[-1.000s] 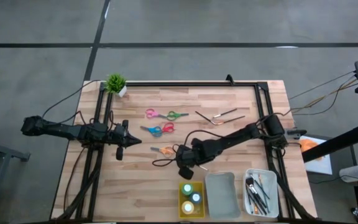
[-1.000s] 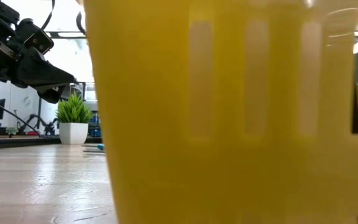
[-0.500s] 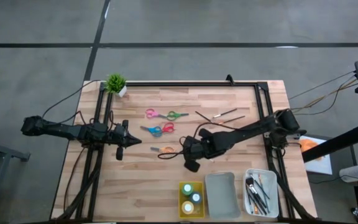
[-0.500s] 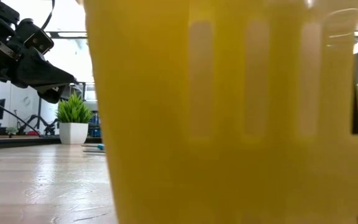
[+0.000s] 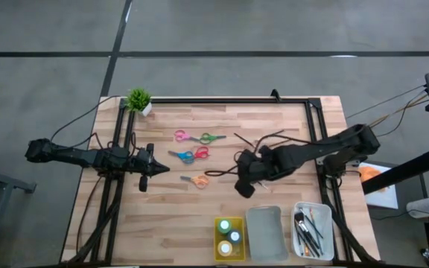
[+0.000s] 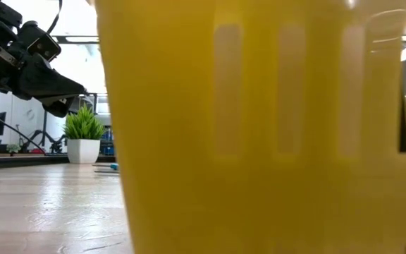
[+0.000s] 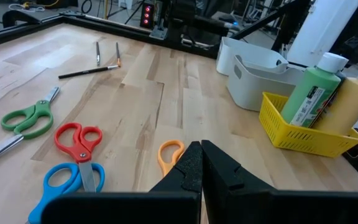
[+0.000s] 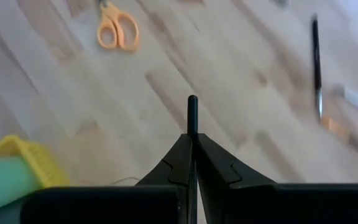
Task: Pick & Place Paint Supplies
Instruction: Put the silver brush into the white bin
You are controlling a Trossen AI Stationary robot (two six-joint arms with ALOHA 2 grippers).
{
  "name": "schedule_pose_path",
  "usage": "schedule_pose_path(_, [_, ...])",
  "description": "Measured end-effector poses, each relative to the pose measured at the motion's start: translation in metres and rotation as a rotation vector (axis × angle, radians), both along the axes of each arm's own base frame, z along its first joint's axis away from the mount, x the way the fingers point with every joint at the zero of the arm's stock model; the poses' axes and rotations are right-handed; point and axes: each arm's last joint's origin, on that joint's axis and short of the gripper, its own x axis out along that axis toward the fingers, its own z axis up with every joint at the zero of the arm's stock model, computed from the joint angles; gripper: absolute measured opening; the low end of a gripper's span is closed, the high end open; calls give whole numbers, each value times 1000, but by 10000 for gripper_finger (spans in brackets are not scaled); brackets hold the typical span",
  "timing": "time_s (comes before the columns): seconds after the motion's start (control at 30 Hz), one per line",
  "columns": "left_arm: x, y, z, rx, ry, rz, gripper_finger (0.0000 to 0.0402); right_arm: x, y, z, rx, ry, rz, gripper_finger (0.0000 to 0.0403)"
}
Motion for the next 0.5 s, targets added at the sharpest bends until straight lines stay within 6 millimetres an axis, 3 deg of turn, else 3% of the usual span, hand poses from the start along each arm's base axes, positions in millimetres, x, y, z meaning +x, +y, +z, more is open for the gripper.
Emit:
schedule_pose_path(0.2, [0, 0, 0, 0, 0, 0, 0, -27, 16, 9, 113, 73, -125, 9])
schedule_pose_path(0.5, [0, 0, 0, 0, 0, 0, 0, -69, 64, 10, 171, 182, -280, 9])
